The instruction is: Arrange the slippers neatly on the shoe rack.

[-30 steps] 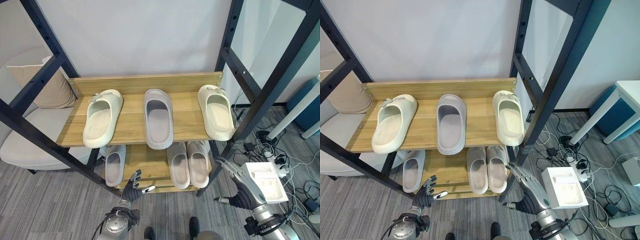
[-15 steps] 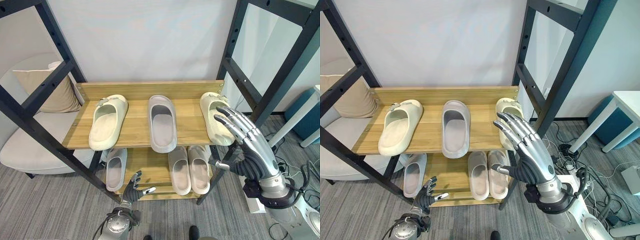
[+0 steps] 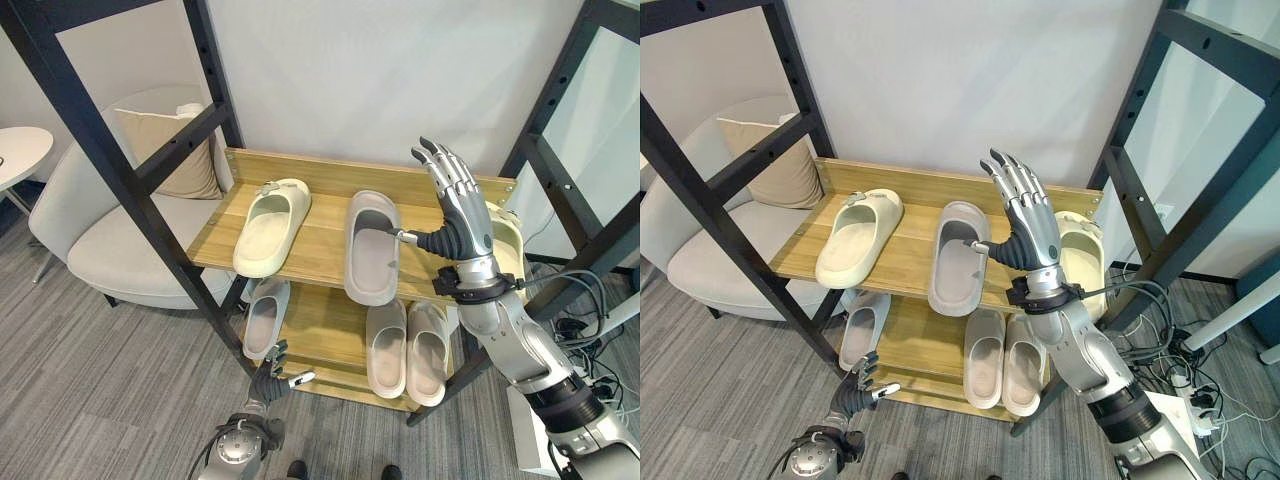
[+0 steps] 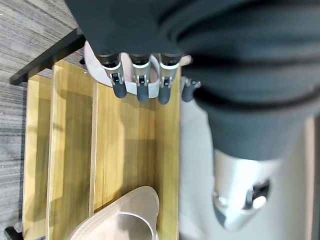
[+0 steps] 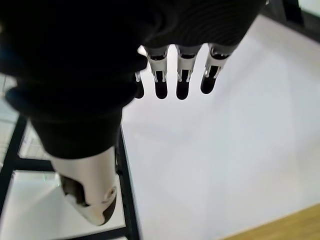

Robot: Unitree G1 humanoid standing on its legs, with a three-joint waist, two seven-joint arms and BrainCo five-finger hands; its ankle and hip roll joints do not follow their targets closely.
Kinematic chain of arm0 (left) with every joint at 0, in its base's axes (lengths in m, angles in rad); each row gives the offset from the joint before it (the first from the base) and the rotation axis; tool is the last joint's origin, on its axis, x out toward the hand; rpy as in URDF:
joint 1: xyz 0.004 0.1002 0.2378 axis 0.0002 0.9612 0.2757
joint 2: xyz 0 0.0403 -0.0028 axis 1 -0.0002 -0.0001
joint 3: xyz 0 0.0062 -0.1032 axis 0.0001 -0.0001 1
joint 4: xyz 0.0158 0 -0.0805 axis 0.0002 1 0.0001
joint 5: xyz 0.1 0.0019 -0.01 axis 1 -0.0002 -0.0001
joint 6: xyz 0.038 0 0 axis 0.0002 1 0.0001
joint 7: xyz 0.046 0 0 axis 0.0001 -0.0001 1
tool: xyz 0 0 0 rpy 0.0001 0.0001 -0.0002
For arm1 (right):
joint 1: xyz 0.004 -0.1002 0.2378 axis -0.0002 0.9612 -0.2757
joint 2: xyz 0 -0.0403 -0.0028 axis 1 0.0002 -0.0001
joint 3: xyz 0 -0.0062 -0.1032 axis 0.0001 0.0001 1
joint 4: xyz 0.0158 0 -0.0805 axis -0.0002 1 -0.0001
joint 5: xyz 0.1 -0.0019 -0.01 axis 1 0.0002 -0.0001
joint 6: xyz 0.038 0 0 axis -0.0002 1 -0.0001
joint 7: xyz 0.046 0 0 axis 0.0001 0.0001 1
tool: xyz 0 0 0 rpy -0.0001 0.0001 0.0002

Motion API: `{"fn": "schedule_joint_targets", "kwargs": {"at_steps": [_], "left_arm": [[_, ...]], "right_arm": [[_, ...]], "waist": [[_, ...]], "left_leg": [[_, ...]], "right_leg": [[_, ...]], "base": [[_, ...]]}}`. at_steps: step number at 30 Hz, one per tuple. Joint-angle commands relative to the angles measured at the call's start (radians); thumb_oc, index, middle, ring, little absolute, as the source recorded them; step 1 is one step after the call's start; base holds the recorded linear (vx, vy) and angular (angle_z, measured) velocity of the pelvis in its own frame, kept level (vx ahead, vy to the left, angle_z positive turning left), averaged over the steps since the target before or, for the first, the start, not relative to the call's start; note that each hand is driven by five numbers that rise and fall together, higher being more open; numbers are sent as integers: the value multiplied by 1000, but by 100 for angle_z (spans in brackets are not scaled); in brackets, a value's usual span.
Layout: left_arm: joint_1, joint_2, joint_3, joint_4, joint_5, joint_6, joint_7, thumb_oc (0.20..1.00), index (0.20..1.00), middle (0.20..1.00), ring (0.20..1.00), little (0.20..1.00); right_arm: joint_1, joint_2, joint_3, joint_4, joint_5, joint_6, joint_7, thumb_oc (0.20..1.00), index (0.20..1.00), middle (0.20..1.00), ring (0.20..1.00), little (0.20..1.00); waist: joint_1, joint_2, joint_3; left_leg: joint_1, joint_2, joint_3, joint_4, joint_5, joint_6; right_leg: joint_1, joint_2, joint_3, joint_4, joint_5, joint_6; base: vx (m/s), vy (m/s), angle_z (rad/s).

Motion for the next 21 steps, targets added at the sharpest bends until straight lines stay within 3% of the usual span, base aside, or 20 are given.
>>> {"fn": "schedule_joint_targets", "kwargs": {"at_steps": [1, 11, 20, 21], "left_arm": [[-64, 35, 16, -64, -26, -54, -29, 1000, 1000, 1000, 1000, 1000], [-31, 59, 43, -82, -11, -57, -65, 1000, 1000, 1000, 1000, 1000], [-33, 82, 19, -97, -27, -66, -78, 1000, 1000, 1000, 1000, 1000], [-34, 86, 12, -96, -38, -66, -77, 1000, 1000, 1000, 1000, 1000]], "right_arm": [[-77, -18, -3, -18, -16, 12, -13, 1000, 1000, 1000, 1000, 1000], [-65, -44, -29, 131, -5, 34, -5, 1000, 1000, 1000, 1000, 1000], [-239, -54, 72, 444, 33, 80, -12, 1000, 1000, 1000, 1000, 1000], [-276, -41, 89, 498, 47, 85, -20, 592, 592, 592, 592, 592]], "waist": [[38, -22, 22], [78, -33, 29], [115, -37, 35], [125, -37, 35]], "left_leg": [[38, -15, -12, 5, -101, 31], [25, -28, -34, 4, -108, 34], [18, -33, -51, 4, -108, 31], [17, -34, -57, 5, -108, 30]], "right_leg": [[43, -61, -9, 28, -117, 85], [51, -69, -37, 22, -120, 91], [57, -69, -56, 10, -117, 92], [60, -68, -60, 7, -118, 90]], "base": [[30, 16, 13], [27, 12, 9], [20, 5, 5], [28, -2, 15]]}}
